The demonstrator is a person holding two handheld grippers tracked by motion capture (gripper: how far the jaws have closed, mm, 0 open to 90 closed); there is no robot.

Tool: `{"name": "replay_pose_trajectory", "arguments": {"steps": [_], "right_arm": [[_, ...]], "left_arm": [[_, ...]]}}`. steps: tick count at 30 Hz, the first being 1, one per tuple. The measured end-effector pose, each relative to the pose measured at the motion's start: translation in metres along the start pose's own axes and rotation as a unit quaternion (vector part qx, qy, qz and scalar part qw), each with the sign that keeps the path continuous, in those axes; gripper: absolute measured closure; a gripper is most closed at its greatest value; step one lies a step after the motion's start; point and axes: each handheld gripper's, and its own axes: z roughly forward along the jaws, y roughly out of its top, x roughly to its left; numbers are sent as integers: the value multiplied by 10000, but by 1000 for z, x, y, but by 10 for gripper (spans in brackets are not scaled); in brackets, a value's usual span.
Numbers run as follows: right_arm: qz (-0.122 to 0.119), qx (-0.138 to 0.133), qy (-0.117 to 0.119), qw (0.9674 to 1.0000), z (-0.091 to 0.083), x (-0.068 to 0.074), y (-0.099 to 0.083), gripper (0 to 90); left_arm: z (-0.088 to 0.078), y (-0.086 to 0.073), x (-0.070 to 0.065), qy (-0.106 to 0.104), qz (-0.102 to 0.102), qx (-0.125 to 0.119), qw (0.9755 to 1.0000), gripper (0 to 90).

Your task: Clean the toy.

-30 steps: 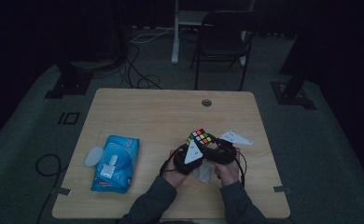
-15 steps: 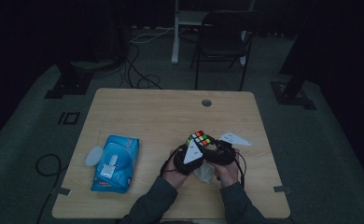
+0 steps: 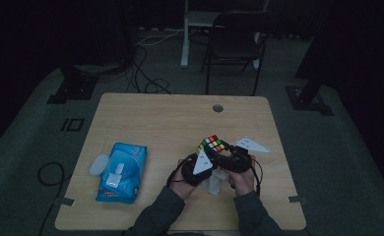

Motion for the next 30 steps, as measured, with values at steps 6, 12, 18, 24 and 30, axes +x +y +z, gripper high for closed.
{"name": "replay_pose_trajectory", "arguments": {"steps": [6,12,18,24,30], "right_arm": [[31,-26,61,10000,-2,-2,2,341],[15,30,112,9999,-1,-2,1,341],[10,84,172,9998,1,-1,0,341],[34,126,251,9996,1,-1,0,341],[11,159,295,9994,2,-1,0,341]], "left_arm": [[0,-9,6,75,-52,73,9999,875],[-5,-16,17,303,-184,86,9993,874],[-12,-17,29,453,-260,14,9986,874],[-14,-18,35,560,-271,-5,9981,875],[-18,-20,45,710,-280,-5,9971,875]]}}
